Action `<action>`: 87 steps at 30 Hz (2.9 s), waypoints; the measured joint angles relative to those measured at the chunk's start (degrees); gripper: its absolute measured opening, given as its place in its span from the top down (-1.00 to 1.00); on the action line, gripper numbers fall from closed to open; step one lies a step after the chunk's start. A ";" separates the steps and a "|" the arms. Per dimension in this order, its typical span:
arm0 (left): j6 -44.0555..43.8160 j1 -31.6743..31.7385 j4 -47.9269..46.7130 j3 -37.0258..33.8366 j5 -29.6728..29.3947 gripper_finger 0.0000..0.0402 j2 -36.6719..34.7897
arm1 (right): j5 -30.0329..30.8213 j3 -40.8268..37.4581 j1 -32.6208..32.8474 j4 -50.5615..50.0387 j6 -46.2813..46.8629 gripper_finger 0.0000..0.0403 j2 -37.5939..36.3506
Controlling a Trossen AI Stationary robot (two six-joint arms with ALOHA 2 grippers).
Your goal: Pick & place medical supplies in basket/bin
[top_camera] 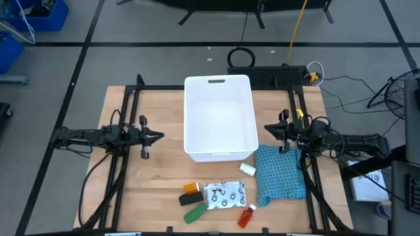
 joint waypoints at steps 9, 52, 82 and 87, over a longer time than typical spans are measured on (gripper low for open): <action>0.00 -0.01 -0.02 0.00 0.02 0.85 0.02 | 0.00 0.00 0.02 -0.02 0.01 1.00 0.01; -0.03 -0.02 0.03 0.00 0.02 0.85 0.00 | 0.00 0.02 0.02 0.01 0.32 1.00 0.00; -7.19 -1.92 11.17 0.87 8.45 0.85 0.15 | 0.02 -0.01 0.02 0.03 0.31 1.00 -0.01; -4.65 -4.24 11.78 0.87 12.44 0.85 0.18 | 0.02 0.00 0.01 0.03 -0.10 1.00 0.01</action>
